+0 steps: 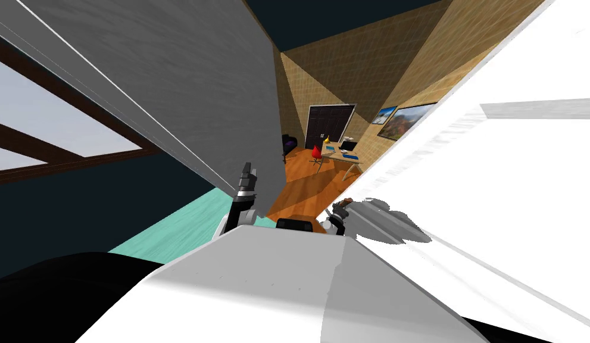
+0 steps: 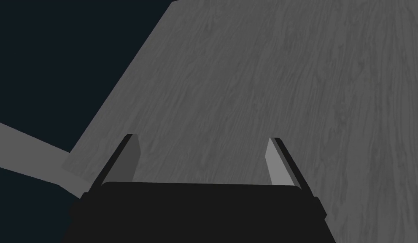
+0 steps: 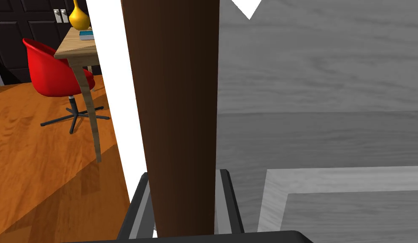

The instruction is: Push the door open

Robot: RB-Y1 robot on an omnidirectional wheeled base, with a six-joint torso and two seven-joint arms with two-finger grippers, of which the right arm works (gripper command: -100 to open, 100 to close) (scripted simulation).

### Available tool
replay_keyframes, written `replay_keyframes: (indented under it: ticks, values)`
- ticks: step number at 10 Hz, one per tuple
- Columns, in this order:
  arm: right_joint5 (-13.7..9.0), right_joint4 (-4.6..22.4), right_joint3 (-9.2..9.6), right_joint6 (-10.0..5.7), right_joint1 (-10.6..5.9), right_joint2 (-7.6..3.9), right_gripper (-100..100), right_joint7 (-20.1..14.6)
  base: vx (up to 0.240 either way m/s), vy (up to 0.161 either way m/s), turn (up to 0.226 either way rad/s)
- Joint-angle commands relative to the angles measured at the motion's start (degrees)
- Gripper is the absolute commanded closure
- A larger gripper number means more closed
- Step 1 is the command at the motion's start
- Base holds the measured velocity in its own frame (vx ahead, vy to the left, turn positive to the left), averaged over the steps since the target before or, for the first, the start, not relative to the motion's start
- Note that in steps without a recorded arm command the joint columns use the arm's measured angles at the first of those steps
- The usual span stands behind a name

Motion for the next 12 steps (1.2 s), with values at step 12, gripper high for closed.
replay_keyframes:
  ticks: [12]
  values:
    - [-4.05,-0.34,-6.23,-1.16,0.96,-0.62,100,1.77,0.174,-0.04,-0.045]
